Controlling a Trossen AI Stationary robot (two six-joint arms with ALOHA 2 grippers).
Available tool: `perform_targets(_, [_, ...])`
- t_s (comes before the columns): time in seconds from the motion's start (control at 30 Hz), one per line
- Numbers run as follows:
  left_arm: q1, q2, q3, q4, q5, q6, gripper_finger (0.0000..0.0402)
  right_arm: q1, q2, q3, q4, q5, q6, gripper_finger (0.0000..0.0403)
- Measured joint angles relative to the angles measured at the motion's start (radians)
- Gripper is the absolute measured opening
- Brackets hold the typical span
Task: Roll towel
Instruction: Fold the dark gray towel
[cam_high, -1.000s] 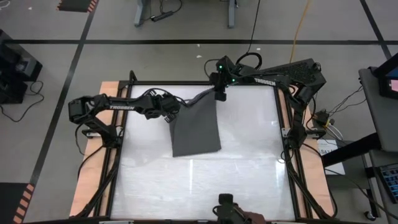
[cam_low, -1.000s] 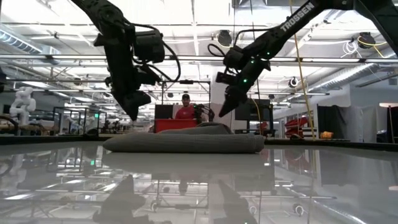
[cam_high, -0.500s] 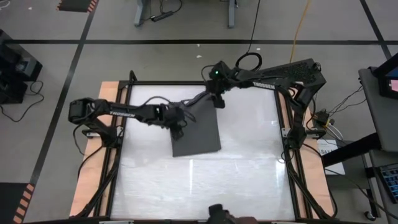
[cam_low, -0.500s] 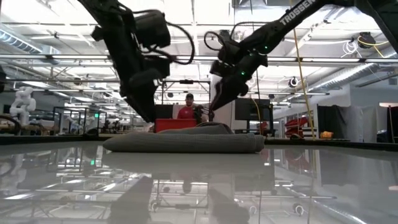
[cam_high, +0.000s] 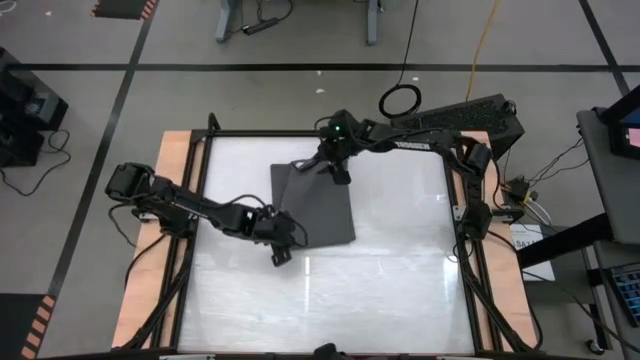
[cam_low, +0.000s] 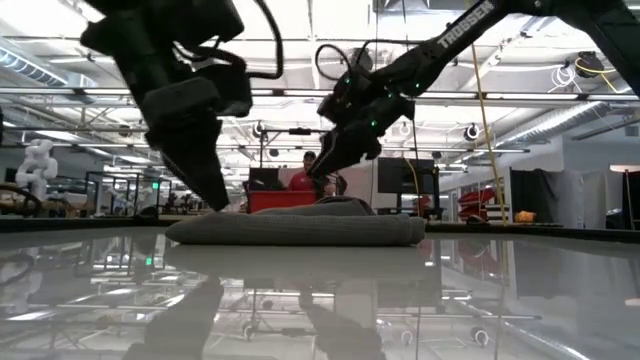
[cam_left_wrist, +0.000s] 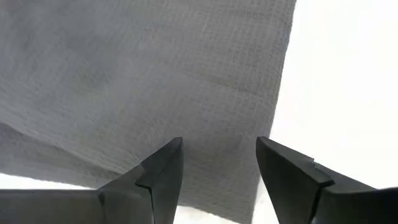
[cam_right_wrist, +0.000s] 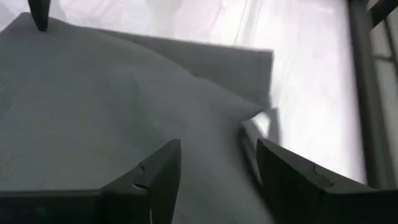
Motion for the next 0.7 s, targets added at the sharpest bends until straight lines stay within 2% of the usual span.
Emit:
perform_targets(0.07, [-0.021,0.000,-0.009,0.015,-0.045,-0.011,0.0207,0.000,0.018,0.000,-0.012,-0.002,0.027,0.0200])
perform_targets(0.17, [-0.031,-0.008,-0.004,0.017,-0.164,0.051,0.0207,0.000,0.023,0.000,-0.081,-0.055,0.064,0.0200])
perform_targets(0.23, [-0.003,-0.022,0.008,0.017,-0.253,0.125,0.0207,0.005,0.004,0.000,-0.164,-0.075,0.070,0.0200])
perform_targets(0.3, [0.054,-0.039,0.028,0.021,-0.296,0.220,0.0207,0.016,-0.024,0.000,-0.272,-0.070,0.069,0.0200])
perform_targets(0.47, [0.259,-0.056,0.064,0.021,-0.275,0.479,0.0207,0.085,-0.098,-0.055,-0.448,-0.034,0.090,0.0196])
perform_targets(0.6, [0.429,-0.048,0.065,0.019,-0.134,0.675,0.0207,0.176,-0.177,-0.177,-0.399,-0.022,0.135,0.0183])
perform_targets(0.7, [0.513,-0.040,0.064,0.017,-0.088,0.790,0.0207,0.241,-0.211,-0.290,-0.294,-0.019,0.180,0.0172])
